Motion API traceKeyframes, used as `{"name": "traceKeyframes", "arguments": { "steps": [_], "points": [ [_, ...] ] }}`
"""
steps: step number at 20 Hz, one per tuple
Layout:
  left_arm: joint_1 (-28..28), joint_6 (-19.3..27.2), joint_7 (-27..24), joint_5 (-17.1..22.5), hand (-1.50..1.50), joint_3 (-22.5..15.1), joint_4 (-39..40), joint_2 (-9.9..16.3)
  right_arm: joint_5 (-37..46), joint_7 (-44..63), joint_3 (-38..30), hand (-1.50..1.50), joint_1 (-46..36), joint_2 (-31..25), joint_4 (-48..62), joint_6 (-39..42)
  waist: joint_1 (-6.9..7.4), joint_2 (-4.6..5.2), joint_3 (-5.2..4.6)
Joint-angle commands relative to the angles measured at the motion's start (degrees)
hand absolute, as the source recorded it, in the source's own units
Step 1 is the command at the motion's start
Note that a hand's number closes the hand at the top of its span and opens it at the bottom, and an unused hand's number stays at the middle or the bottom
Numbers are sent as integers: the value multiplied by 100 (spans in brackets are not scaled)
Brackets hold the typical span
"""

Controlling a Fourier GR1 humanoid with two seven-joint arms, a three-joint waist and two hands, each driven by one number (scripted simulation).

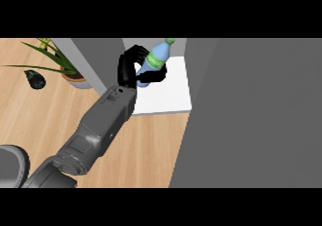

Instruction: Pick up the bottled water, place it into the cabinet and close the cabinet

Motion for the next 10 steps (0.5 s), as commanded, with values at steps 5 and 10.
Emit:
{"name": "traceKeyframes", "arguments": {
  "steps": [5,10],
  "points": [
    [-202,373,95,-394,-150,-190,676,36,91,22,172,-150,213,-82,-376,-4,-20,0,2],
    [-56,730,-16,-523,-150,-286,832,-4,181,-49,277,-150,-171,151,11,-9,-84,51,-7]
  ]
}}
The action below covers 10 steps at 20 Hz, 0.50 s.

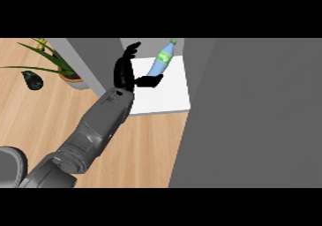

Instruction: Pick up the bottled water, place it into the cabinet and close the cabinet

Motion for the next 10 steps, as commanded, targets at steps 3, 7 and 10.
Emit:
{"name": "traceKeyframes", "arguments": {
  "steps": [3,7,10],
  "points": [
    [-141,362,240,-94,-150,-64,99,-45,106,272,133,-150,-158,35,-346,77,-30,0,-4],
    [-159,444,161,-123,-150,-32,132,-47,60,38,118,-150,73,-167,-372,123,-58,10,1],
    [-26,134,-110,-14,-150,105,-68,-30,103,-12,198,-150,178,-153,-338,52,-39,7,-2]
  ]
}}
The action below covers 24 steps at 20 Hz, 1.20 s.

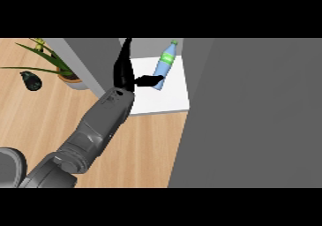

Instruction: Pick up the bottled water, place it into the cabinet and close the cabinet

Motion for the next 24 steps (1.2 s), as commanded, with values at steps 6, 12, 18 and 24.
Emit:
{"name": "traceKeyframes", "arguments": {
  "steps": [6,12,18,24],
  "points": [
    [187,-1232,-905,345,150,377,-747,-33,148,-11,238,-150,177,-6,-336,-94,71,-46,-5],
    [439,-2436,-1568,768,150,610,-1110,-33,45,220,80,-150,124,-180,-471,-33,146,-74,-3],
    [467,-3323,-1453,1059,150,532,-1286,-34,285,356,200,-150,146,-73,-550,-249,268,-124,2],
    [1170,-4067,-1048,1790,150,-226,-2168,-34,431,281,79,-150,226,-417,-614,-240,290,-202,6]
  ]
}}
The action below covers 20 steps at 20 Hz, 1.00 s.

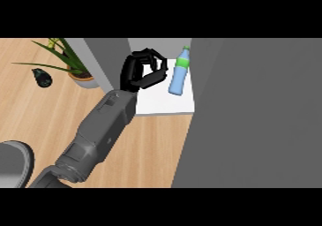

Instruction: Pick up the bottled water, place it into the cabinet and close the cabinet

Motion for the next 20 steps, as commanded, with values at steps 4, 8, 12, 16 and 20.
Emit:
{"name": "traceKeyframes", "arguments": {
  "steps": [4,8,12,16,20],
  "points": [
    [1090,-612,470,552,150,-579,-1384,5,319,182,-69,-150,300,-447,-706,10,228,-101,8],
    [1752,-795,623,440,150,-455,-2293,116,486,380,-19,-150,169,-385,-698,-164,355,-94,4],
    [2692,-539,889,521,150,-823,-3357,59,376,272,-2,-150,110,-470,-537,-148,448,-125,7],
    [3499,-746,1439,695,150,-987,-4697,564,96,552,-219,150,-105,-676,-645,11,507,-113,7],
    [4755,-768,1334,627,150,-1302,-5817,767,187,506,249,150,-465,-601,-275,320,459,-75,5]
  ]
}}
